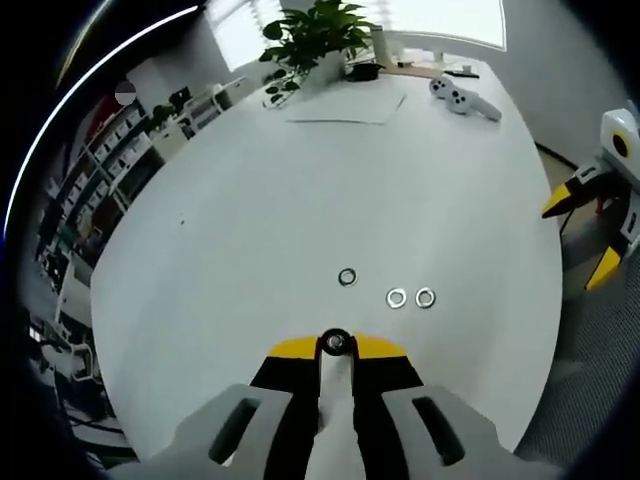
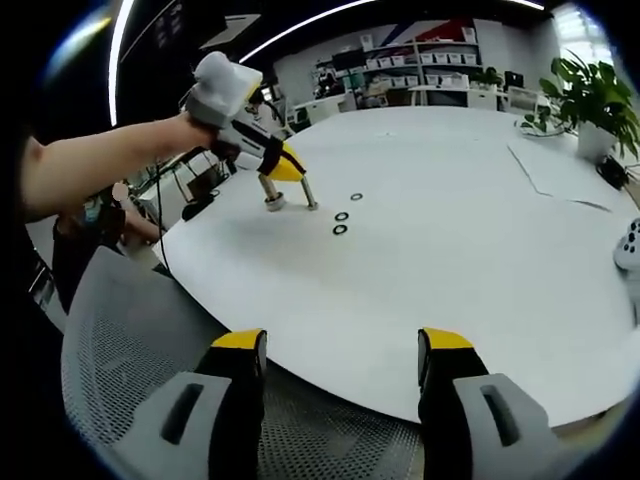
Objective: Place the washer onto the threaded stud by aligning its center hole with the stud, sliding it down to the base, and recovering from edge contact or off-axis alignment until the washer reaches the visible bottom stop.
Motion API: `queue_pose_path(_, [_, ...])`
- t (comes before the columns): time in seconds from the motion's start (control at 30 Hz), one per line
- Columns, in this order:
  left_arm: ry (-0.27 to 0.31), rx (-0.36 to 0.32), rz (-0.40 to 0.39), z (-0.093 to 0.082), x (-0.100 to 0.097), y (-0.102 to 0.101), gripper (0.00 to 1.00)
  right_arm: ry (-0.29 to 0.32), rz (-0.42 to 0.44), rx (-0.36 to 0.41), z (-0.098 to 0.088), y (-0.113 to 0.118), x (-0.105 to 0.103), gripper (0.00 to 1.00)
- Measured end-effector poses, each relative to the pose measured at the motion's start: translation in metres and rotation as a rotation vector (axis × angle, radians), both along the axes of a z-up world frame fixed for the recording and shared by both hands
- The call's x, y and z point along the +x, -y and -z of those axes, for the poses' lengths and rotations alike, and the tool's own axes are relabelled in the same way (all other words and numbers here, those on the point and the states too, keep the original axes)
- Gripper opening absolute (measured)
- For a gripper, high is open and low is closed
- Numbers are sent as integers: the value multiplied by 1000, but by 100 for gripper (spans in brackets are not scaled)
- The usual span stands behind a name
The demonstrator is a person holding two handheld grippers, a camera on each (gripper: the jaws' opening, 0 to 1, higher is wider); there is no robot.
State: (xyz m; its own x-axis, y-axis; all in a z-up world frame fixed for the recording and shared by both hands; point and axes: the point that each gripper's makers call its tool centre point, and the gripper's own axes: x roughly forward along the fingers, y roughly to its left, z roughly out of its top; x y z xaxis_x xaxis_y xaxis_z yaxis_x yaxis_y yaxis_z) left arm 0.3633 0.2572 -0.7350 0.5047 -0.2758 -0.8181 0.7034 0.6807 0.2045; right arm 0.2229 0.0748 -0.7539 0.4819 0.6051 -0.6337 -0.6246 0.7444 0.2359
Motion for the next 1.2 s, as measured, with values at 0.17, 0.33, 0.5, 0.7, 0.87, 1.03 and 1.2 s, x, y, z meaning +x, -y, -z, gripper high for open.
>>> queue_pose_path(0.17, [-18,8,13,0,-1,1,8,3,2,4,-1,0,0,63])
queue_pose_path(0.33, [-72,10,37,2,-3,2,8,2,0,5,-1,0,0,63])
queue_pose_path(0.5, [-114,19,65,1,-3,3,8,1,0,5,-1,0,0,63])
queue_pose_path(0.7, [-168,59,90,14,-5,1,8,4,2,3,-1,0,0,63])
queue_pose_path(0.87, [-197,80,97,26,-7,3,8,5,3,5,-1,0,0,63])
queue_pose_path(1.03, [-214,103,116,37,-6,8,8,5,2,5,-1,0,0,63])
queue_pose_path(1.2, [-235,131,125,48,-5,8,8,5,1,7,-1,-1,0,63])
